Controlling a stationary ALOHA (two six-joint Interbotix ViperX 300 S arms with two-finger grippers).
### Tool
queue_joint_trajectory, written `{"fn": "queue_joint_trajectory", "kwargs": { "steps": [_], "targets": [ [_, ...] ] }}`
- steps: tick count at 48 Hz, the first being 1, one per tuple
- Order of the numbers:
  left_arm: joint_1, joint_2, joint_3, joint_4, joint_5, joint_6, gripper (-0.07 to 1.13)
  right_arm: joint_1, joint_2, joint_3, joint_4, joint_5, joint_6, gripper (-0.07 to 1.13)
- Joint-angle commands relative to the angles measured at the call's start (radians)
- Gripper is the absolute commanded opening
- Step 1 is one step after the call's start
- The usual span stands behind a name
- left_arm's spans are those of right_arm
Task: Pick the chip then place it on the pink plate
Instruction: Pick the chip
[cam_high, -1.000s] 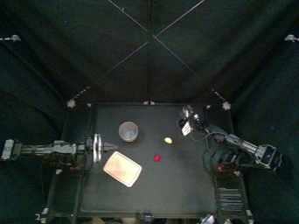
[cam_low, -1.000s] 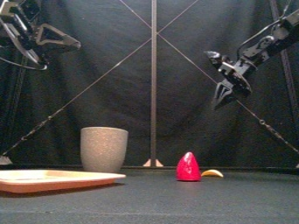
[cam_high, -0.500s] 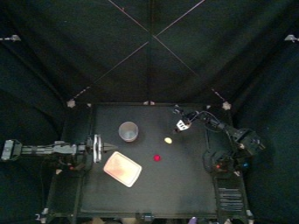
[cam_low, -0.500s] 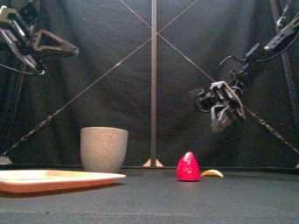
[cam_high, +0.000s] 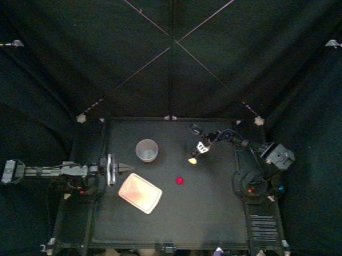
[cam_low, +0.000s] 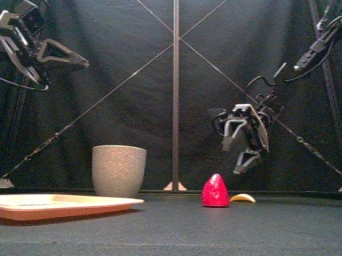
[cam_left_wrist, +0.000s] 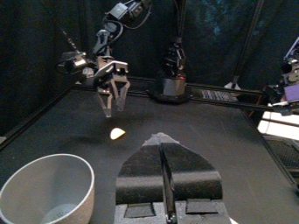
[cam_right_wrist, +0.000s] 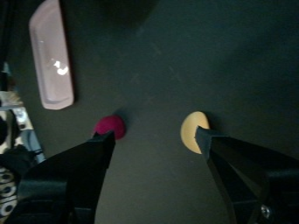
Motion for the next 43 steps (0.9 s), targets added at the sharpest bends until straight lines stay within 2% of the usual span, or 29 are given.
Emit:
{"fn": "queue_joint_trajectory", "kwargs": {
  "steps": [1,6,32,43],
  "targets": [
    [0.003,0.006,-0.015,-0.003,-0.012,0.002,0.04,-0.005,-0.005,0.003,-0.081,-0.029,-0.002,1.02],
    [0.003,0.006,-0.017,-0.003,-0.023,0.002,0.04,-0.003,0.014,0.009,-0.114,-0.043,-0.005,1.02],
    [0.005,0.006,-0.006,-0.003,-0.034,0.003,0.04,0.072,0.117,-0.023,-0.110,-0.087,-0.012,1.01],
    [0.003,0.006,0.008,-0.005,-0.034,0.002,0.04,0.087,0.124,-0.043,-0.109,-0.095,-0.005,0.95]
  ]
}}
